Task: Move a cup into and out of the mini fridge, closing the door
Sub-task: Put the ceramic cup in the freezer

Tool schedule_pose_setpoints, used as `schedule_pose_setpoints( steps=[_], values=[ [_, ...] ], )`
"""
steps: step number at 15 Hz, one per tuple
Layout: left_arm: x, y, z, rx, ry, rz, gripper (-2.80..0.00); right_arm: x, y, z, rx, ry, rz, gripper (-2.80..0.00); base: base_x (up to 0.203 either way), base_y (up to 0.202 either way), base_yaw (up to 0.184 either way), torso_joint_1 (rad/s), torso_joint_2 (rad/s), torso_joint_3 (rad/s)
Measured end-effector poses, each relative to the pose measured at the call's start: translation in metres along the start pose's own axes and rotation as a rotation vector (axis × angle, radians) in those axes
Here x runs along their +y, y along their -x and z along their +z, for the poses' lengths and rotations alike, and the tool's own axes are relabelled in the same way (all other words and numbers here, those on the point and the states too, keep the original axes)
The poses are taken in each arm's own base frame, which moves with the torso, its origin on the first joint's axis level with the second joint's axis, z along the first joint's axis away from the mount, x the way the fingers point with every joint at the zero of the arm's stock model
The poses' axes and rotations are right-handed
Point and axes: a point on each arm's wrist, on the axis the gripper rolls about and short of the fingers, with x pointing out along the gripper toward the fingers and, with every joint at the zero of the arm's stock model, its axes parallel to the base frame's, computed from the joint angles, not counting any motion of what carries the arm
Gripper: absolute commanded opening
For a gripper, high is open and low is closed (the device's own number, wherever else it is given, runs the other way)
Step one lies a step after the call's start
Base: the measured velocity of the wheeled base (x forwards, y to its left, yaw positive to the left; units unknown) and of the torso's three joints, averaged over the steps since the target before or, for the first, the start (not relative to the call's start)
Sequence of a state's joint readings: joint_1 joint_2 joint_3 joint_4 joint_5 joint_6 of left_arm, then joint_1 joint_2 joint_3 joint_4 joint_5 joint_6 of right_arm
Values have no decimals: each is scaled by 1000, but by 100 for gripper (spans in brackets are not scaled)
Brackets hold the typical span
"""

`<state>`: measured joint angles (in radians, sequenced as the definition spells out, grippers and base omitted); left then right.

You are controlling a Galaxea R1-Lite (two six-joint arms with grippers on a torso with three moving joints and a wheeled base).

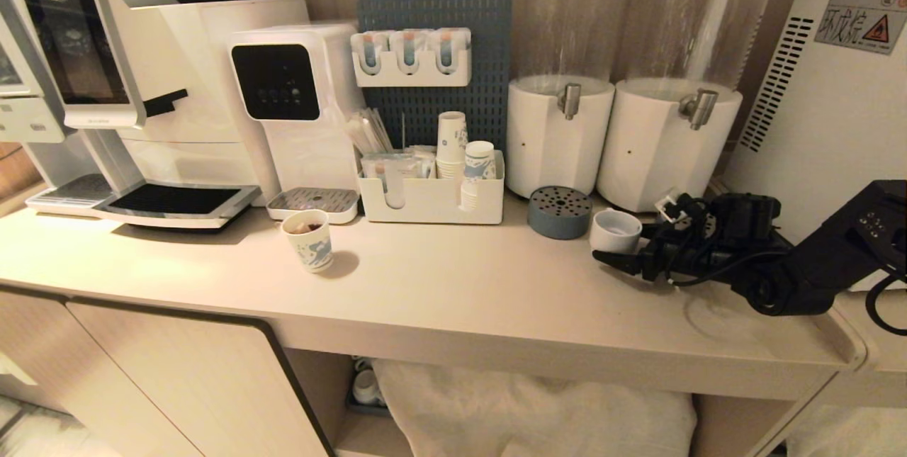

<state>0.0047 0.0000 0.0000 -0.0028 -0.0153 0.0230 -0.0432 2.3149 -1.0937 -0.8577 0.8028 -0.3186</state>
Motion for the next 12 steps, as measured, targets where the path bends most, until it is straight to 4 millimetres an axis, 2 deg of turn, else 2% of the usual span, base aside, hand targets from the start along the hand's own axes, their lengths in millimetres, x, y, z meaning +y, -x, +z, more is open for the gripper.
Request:
schedule_pose_setpoints(
  steps=[1, 8, 12],
  values=[
    [0, 0, 0, 0, 0, 0, -280, 1, 0, -1, 2, 0, 1, -280, 0, 0, 0, 0, 0, 0],
    [0, 0, 0, 0, 0, 0, -280, 5, 5, -3, 17, -10, 4, -280, 0, 0, 0, 0, 0, 0],
    [0, 0, 0, 0, 4, 0, -280, 16, 18, 3, 26, -25, 11, -280, 0, 0, 0, 0, 0, 0]
  ],
)
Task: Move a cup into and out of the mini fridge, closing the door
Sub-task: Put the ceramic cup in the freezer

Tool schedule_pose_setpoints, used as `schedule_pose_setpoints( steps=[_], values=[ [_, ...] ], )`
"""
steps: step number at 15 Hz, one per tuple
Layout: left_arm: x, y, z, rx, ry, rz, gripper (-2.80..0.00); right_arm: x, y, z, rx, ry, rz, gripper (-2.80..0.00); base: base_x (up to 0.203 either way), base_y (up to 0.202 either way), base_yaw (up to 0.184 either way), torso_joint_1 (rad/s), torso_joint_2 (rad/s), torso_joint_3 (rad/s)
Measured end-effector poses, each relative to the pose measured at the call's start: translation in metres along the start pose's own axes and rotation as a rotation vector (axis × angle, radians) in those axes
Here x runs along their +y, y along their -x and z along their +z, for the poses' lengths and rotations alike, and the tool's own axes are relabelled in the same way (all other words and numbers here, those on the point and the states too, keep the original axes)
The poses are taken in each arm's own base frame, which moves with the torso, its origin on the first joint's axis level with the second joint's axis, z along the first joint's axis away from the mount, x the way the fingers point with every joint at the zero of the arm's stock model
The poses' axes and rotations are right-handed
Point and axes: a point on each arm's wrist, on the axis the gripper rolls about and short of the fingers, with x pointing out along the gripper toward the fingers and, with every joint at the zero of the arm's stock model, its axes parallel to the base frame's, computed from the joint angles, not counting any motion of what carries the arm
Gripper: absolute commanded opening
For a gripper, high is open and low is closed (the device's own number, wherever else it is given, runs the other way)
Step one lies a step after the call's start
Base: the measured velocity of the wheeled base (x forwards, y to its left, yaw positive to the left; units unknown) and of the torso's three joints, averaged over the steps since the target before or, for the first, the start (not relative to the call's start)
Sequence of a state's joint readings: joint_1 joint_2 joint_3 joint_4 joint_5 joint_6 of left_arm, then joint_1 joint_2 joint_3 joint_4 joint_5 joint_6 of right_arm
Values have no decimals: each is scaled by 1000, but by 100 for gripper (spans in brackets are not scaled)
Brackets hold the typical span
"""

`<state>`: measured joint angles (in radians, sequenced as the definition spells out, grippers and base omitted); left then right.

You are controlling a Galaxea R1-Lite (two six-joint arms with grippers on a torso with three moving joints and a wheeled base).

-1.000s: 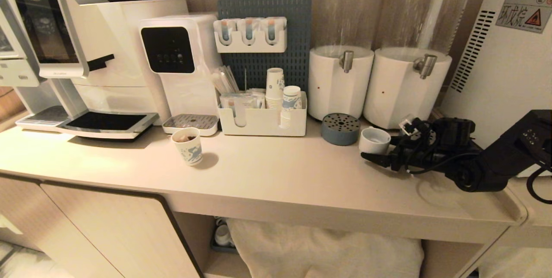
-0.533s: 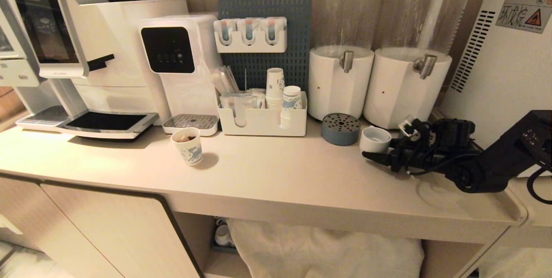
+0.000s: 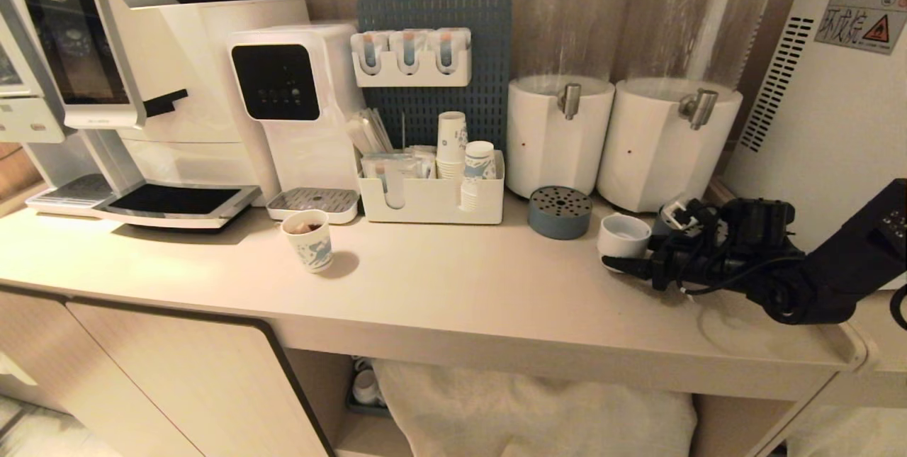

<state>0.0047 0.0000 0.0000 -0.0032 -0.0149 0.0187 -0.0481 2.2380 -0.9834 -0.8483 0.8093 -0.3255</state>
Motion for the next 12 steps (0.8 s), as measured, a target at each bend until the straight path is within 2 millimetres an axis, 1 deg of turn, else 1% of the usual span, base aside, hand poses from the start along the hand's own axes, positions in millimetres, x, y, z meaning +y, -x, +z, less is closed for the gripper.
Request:
schedule_pose_setpoints(
  steps=[3, 5, 8, 10, 12],
  values=[
    [0, 0, 0, 0, 3, 0, -280, 17, 24, 15, -7, 1, -5, -280, 0, 0, 0, 0, 0, 0],
    [0, 0, 0, 0, 8, 0, -280, 32, 46, 25, -12, 3, -14, -280, 0, 0, 0, 0, 0, 0],
    [0, 0, 0, 0, 9, 0, -280, 62, 89, 39, -25, -3, -13, -280, 0, 0, 0, 0, 0, 0],
    [0, 0, 0, 0, 10, 0, -280, 86, 121, 50, -38, -3, -21, -280, 0, 0, 0, 0, 0, 0],
    [0, 0, 0, 0, 12, 1, -280, 115, 154, 65, -59, 16, -39, -280, 0, 0, 0, 0, 0, 0]
  ],
)
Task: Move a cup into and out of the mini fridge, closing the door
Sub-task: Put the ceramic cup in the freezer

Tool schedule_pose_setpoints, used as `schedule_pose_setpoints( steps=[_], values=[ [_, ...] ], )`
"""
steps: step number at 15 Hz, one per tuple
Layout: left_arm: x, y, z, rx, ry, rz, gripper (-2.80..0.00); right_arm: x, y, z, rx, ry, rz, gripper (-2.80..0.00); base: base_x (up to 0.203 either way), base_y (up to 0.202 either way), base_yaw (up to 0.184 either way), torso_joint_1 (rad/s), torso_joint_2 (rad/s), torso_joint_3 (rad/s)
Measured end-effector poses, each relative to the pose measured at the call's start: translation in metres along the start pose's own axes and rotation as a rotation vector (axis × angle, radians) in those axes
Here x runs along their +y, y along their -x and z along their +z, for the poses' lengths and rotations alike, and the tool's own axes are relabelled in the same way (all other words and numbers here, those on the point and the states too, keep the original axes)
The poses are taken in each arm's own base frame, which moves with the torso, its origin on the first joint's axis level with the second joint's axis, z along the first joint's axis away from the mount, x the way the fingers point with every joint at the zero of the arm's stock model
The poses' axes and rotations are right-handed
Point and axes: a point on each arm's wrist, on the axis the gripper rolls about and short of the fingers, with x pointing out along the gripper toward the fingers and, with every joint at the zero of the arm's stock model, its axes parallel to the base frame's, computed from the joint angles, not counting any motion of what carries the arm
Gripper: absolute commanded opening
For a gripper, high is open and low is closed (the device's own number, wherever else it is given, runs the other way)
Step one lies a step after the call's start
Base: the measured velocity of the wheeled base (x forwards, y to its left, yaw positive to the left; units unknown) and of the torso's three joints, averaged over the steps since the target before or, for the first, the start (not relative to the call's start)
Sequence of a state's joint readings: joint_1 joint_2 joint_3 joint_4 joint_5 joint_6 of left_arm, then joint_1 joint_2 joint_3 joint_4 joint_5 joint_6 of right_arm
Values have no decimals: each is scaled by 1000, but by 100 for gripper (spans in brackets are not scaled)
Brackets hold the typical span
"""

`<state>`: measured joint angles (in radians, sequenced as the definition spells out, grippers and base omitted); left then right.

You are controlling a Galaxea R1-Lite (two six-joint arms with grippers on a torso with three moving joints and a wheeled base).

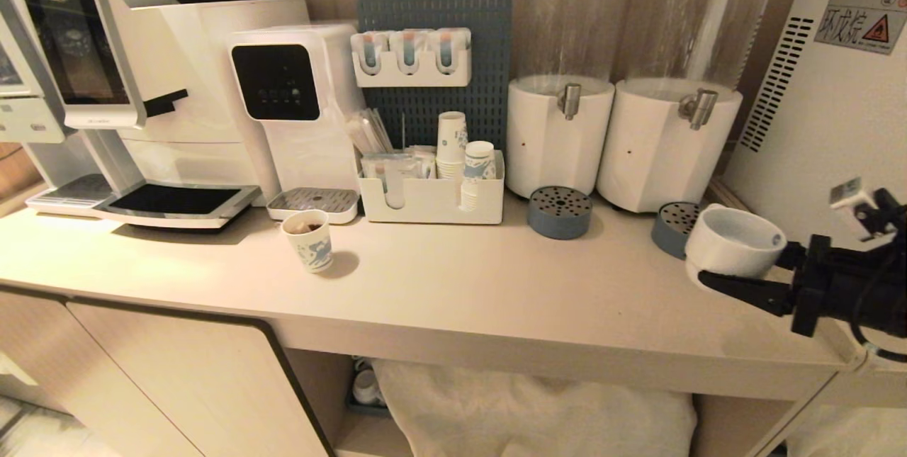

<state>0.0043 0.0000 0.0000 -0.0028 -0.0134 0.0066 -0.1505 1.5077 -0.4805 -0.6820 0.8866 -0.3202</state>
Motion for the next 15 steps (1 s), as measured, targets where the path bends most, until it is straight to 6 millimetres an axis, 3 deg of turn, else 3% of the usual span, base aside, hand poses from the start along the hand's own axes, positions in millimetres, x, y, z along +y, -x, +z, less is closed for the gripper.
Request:
schedule_pose_setpoints(
  steps=[5, 10, 13, 15],
  values=[
    [0, 0, 0, -1, 7, 1, -280, 88, 81, 35, -44, 47, -14, -280, 0, 0, 0, 0, 0, 0],
    [0, 0, 0, -1, 7, 1, -280, 180, 145, 24, 5, 18, 71, -280, 0, 0, 0, 0, 0, 0],
    [0, 0, 0, -1, 7, 3, -280, 205, 175, 4, 72, -4, 111, -280, 0, 0, 0, 0, 0, 0],
    [0, 0, 0, -1, 8, 3, -280, 207, 183, 1, 63, -89, -9, -280, 0, 0, 0, 0, 0, 0]
  ],
)
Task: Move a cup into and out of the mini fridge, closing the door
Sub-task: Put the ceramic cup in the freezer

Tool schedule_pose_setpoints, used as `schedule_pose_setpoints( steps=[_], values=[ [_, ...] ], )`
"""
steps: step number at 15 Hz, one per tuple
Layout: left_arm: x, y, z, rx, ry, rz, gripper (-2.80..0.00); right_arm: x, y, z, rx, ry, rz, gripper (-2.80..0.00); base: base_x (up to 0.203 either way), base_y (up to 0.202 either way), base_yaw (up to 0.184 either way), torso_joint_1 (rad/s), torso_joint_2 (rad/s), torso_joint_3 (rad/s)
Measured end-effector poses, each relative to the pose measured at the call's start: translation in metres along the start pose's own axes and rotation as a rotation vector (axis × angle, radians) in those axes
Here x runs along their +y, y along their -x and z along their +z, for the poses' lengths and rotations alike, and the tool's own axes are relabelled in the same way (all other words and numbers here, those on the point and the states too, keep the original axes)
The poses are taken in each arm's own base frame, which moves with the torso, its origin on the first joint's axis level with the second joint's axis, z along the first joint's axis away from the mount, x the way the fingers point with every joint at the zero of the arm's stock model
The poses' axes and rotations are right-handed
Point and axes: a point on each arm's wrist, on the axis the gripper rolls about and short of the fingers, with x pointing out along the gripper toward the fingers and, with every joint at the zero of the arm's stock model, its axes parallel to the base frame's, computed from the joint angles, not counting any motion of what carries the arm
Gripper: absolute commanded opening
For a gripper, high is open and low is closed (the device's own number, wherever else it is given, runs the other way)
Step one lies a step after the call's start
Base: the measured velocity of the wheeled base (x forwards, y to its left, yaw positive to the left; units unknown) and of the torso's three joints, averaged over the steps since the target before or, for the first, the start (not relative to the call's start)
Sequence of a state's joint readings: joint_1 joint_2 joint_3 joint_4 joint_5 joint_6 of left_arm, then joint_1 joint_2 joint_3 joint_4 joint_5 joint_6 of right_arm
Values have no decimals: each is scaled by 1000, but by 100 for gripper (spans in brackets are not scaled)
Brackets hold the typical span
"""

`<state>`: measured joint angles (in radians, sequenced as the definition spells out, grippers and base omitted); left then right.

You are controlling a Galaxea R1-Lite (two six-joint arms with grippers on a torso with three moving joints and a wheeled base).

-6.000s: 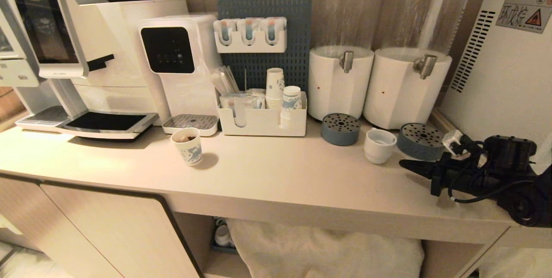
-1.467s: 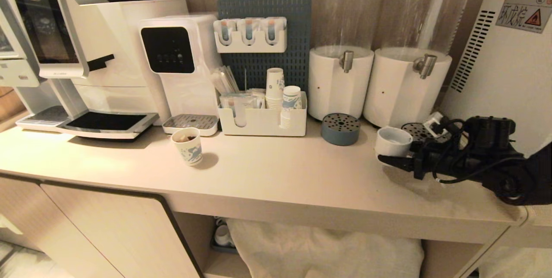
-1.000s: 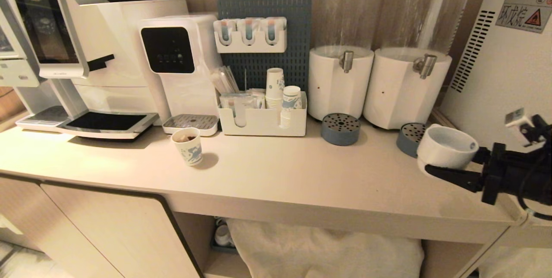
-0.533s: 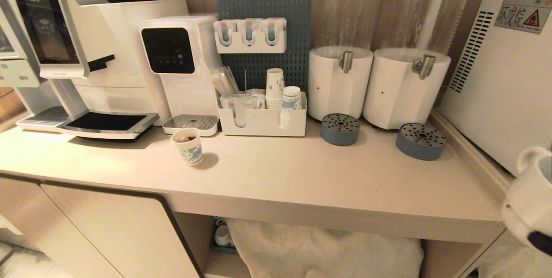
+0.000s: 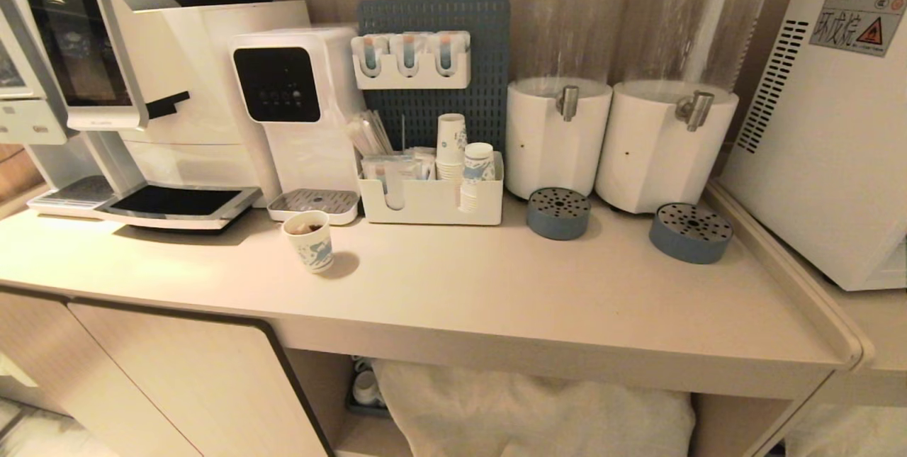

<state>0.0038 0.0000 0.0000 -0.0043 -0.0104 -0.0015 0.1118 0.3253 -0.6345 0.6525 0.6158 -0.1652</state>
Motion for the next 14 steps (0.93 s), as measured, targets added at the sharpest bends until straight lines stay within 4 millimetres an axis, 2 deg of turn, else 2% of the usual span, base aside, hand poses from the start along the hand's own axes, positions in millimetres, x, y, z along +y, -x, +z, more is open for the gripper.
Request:
schedule_pose_setpoints(
  steps=[3, 7, 10, 12, 14],
  values=[
    [0, 0, 0, 0, 0, 0, -280, -3, 3, 12, -161, -57, -127, -280, 0, 0, 0, 0, 0, 0],
    [0, 0, 0, 0, 0, 0, -280, 4, 3, 10, -194, -66, -161, -280, 0, 0, 0, 0, 0, 0],
    [0, 0, 0, 0, 6, 2, -280, 8, 2, -11, -203, -65, -198, -280, 0, 0, 0, 0, 0, 0],
    [0, 0, 0, 0, 6, 2, -280, 6, -3, -34, -238, -63, -318, -280, 0, 0, 0, 0, 0, 0],
    [0, 0, 0, 0, 7, 4, -280, -4, -14, -54, -283, -62, -485, -280, 0, 0, 0, 0, 0, 0]
  ],
)
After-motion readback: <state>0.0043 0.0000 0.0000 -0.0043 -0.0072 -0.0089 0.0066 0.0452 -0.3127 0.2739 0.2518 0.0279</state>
